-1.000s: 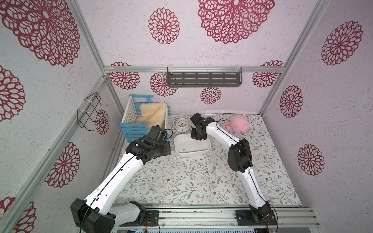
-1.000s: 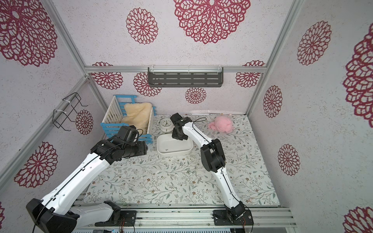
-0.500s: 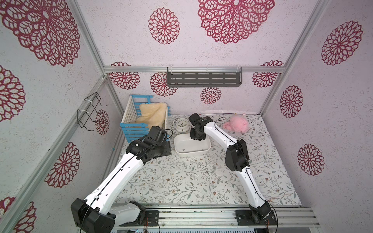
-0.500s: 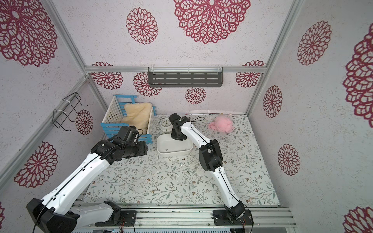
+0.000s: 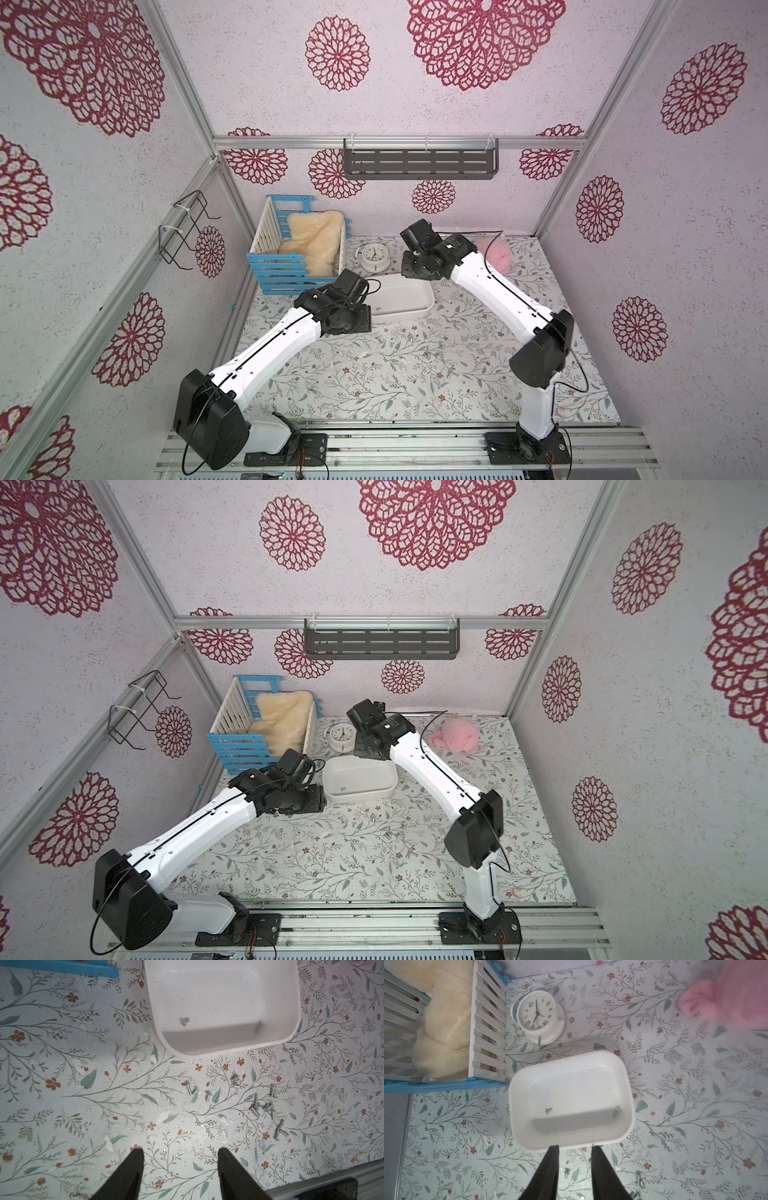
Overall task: Put the screws on the desktop into the storage box
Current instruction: Place the screw in the storage box, then pick up the screw from the center of the board.
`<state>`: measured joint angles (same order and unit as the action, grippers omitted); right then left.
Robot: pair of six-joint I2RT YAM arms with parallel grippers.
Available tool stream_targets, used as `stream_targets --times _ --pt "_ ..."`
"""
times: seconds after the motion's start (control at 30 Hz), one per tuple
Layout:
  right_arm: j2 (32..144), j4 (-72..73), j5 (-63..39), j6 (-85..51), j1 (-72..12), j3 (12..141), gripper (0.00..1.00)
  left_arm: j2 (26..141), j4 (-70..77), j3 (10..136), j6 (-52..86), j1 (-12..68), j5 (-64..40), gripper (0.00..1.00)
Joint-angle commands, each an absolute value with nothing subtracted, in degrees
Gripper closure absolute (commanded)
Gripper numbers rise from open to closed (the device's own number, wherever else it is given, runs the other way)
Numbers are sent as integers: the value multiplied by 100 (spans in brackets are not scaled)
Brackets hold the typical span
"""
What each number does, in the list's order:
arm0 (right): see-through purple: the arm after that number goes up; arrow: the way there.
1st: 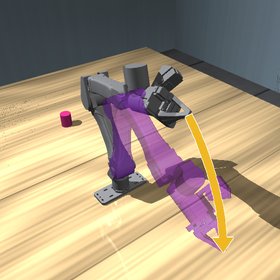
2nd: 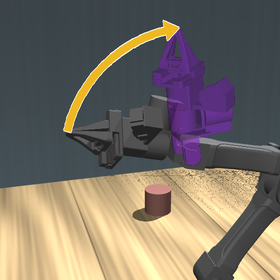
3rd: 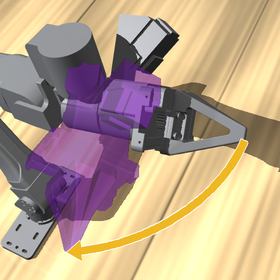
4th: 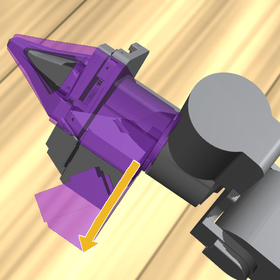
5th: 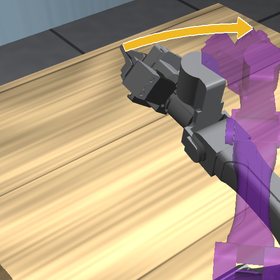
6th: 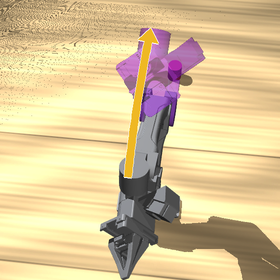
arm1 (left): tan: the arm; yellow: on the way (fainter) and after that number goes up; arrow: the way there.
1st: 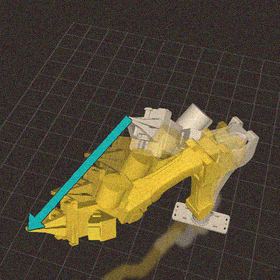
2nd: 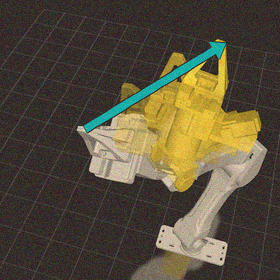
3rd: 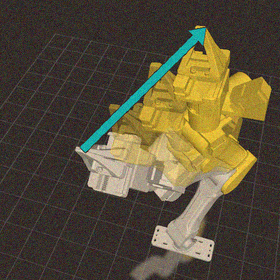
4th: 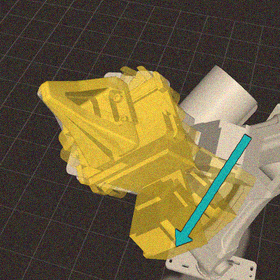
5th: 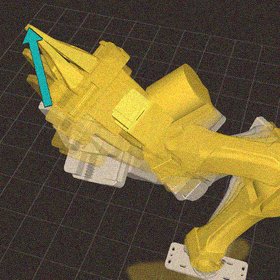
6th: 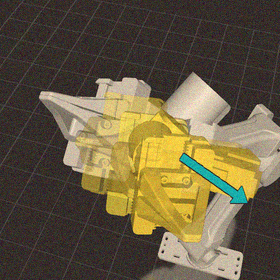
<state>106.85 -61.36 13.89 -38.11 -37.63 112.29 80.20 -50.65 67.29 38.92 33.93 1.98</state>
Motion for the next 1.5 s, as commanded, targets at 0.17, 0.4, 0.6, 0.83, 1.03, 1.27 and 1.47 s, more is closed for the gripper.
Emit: stream_targets --times 0.17,0.4,0.6,0.83,1.03,1.27,1.47 --pt "8946 -5442 1551 -4020 -3507 8928 68 8674 -4544 6621 4748 3501 506 44" --pt "8152 -5546 1473 -3964 -3198 8102 68 9408 -4531 6869 5270 3710 732 44" --pt "7552 -5467 1363 -3869 -2911 7507 68 9861 -4526 7168 5425 3882 840 44" --pt "7181 -5406 1233 -3766 -2601 7114 67 10220 -4459 7303 5605 3990 784 45" --pt "7146 -5367 1152 -3661 -2492 7027 68 10471 -4419 7356 5692 4008 691 46" --pt "7186 -5282 1067 -3599 -2434 6943 68 10783 -4412 7436 5665 4008 728 48" --pt "7165 -5265 1055 -3597 -2413 6916 68 10949 -4352 7471 5634 4001 676 54"
